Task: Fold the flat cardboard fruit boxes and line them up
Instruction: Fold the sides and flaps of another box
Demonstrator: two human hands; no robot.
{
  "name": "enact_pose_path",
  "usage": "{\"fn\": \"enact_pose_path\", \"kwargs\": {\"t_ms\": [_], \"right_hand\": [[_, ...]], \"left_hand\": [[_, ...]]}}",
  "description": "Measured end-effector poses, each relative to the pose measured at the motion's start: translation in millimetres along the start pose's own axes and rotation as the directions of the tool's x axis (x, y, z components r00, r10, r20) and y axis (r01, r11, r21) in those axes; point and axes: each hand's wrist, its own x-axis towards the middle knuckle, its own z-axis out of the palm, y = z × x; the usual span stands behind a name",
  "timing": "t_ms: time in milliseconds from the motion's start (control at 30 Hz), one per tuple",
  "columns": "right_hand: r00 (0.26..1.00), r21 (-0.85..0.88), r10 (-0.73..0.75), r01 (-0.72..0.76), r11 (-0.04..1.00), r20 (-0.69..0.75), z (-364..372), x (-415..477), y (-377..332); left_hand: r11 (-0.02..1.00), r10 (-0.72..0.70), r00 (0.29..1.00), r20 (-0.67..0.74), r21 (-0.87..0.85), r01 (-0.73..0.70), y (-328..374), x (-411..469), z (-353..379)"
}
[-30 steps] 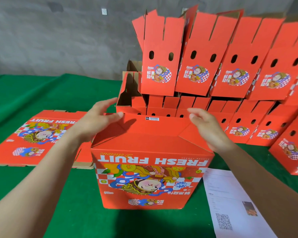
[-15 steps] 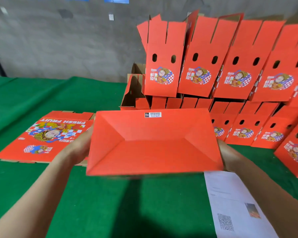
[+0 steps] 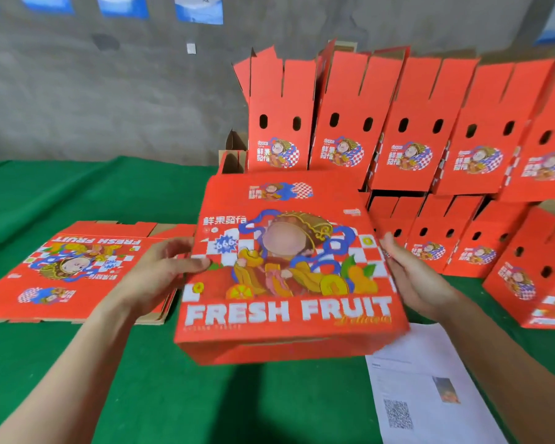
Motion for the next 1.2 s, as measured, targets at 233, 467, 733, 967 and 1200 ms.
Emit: {"fn": "enact_pose_path", "kwargs": {"t_ms": [233, 467, 733, 967, 1200], "right_hand": [[0.963, -0.119, -0.047, 0.015, 0.993, -0.265, -16.3, 4.2, 23.7], [0.903, -0.154, -0.078, 0.014, 0.988, -0.423, -53.1, -1.5, 25.8], [0.8, -0.13, -0.048, -0.038, 0.991, -0.598, -142.7, -8.5, 36.3], [0.663, -0.072, -0.035, -0.028, 0.997, -0.748, -240.4, -14.8, 42.8], [0.377, -0.155, -0.114, -0.079, 0.985, -0.919, -294.1, 4.5, 40.7]], "left_hand": [[0.952, 0.192, 0.979, 0.068, 0.229, -0.202, -5.0, 13.1, 20.8], [0.89, 0.24, 0.97, 0.028, 0.393, -0.231, -24.9, 38.0, 72.0], [0.947, -0.091, 0.974, 0.21, 0.321, 0.019, -34.6, 70.2, 157.0], [0.971, -0.24, 0.887, 0.396, 0.111, 0.213, -53.5, 119.7, 260.5], [0.961, -0.27, 0.83, 0.487, 0.092, 0.259, -71.5, 152.0, 344.6]]}}
